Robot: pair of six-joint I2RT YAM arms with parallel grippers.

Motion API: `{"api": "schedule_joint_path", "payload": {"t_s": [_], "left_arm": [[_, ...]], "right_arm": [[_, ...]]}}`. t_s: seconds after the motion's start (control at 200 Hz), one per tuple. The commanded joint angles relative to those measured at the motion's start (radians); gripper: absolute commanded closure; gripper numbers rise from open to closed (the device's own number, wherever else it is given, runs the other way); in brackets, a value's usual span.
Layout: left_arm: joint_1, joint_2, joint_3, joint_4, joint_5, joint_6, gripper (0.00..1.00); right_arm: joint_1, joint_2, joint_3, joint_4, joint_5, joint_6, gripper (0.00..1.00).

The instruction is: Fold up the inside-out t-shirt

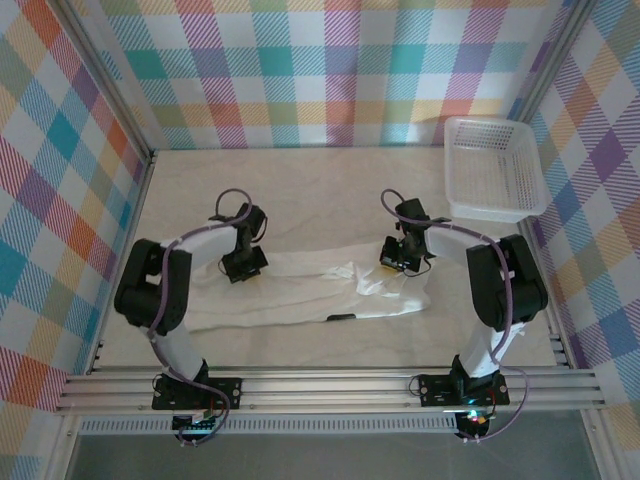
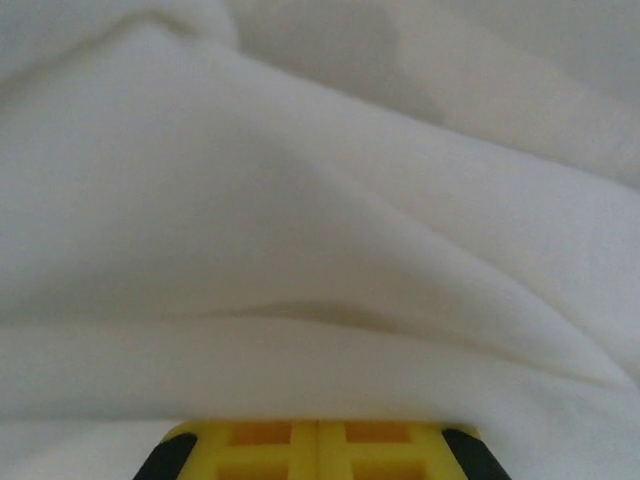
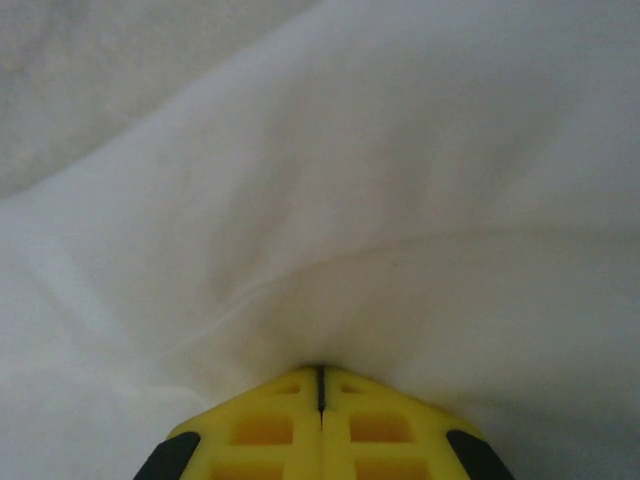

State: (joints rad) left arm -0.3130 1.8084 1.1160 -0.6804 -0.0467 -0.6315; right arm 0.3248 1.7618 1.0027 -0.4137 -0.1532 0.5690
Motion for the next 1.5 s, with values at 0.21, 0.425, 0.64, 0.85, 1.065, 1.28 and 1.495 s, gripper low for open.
{"api": "schedule_joint_path", "payload": {"t_s": [0.21,0.425,0.64,0.85,1.065,1.28,1.495], "left_arm": [[0.09,0.54,0.672,-0.006,0.038,0.081,1.0],[0.101,0.878,1.395,-0.152,0.135,0.112,1.0],[0.098,0.74,1.258,-0.02,0.202,0.06,1.0],[0.122,0.329,0.841,0.068,0.191,0.117,0.88],[0.14,-0.186,0.236,0.224,0.359,0.057,0.66],[0.119,-0.578,-0.195,0.165,0.387,-0.035,0.51],[0.064,-0.765,-0.447,0.089,0.377,-0.138,0.45]], "right_arm": [[-0.003,0.155,0.153,-0.04,-0.086,0.021,0.99],[0.211,0.19,0.149,0.009,-0.335,0.095,0.97],[0.398,0.219,0.32,-0.127,-0.426,0.0,0.9],[0.352,-0.045,0.187,-0.027,-0.33,0.011,0.72],[0.223,-0.174,-0.097,0.114,-0.232,0.062,0.63],[0.244,-0.045,-0.098,0.156,-0.357,0.04,0.53],[0.274,0.075,-0.022,0.175,-0.473,0.038,0.66]]}}
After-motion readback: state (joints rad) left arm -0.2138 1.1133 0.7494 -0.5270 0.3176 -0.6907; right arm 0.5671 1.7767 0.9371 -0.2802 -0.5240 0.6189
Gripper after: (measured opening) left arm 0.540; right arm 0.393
